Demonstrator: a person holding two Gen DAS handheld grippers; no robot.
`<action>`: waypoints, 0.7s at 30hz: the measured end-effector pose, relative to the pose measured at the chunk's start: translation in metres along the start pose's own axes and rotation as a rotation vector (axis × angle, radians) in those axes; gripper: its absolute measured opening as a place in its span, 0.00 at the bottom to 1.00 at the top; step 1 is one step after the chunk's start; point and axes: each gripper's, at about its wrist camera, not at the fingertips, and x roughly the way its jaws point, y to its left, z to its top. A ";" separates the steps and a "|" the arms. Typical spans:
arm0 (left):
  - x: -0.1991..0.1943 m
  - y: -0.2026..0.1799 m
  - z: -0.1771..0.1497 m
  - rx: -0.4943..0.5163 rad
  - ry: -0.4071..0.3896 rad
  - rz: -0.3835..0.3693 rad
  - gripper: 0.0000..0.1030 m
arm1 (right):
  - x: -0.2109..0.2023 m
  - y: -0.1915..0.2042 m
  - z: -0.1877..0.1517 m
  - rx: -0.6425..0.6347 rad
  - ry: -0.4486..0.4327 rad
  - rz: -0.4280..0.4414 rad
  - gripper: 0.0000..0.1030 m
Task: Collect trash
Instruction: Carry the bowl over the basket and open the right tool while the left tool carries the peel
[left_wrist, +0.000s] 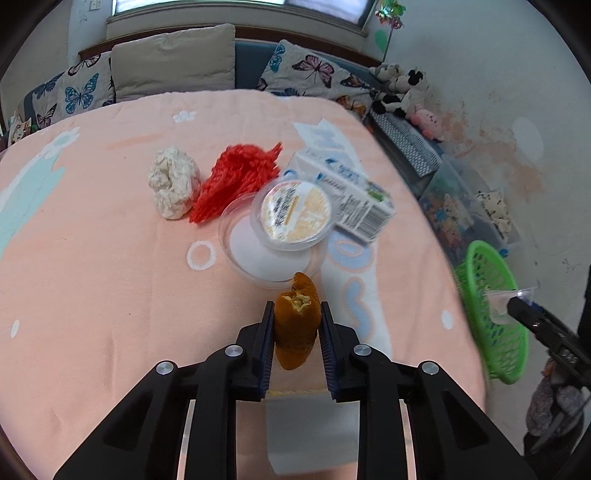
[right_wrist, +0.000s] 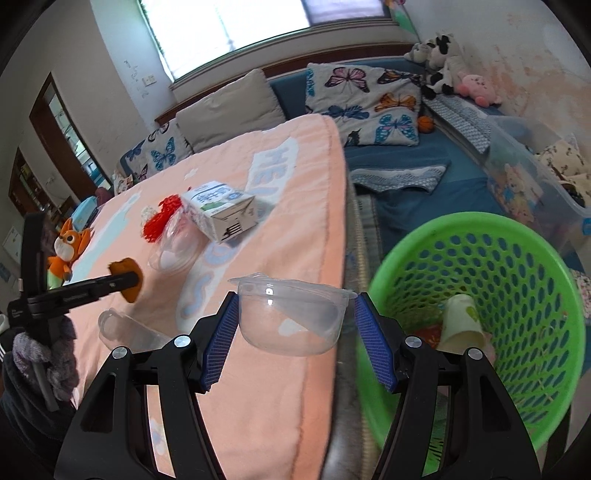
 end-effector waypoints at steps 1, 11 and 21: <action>-0.005 -0.003 0.001 0.003 -0.008 -0.011 0.22 | -0.003 -0.005 0.000 0.006 -0.004 -0.012 0.62; -0.028 -0.062 0.009 0.116 -0.042 -0.092 0.22 | -0.035 -0.054 -0.011 0.086 -0.036 -0.135 0.62; -0.013 -0.135 0.010 0.232 -0.006 -0.161 0.22 | -0.050 -0.092 -0.027 0.135 -0.029 -0.204 0.62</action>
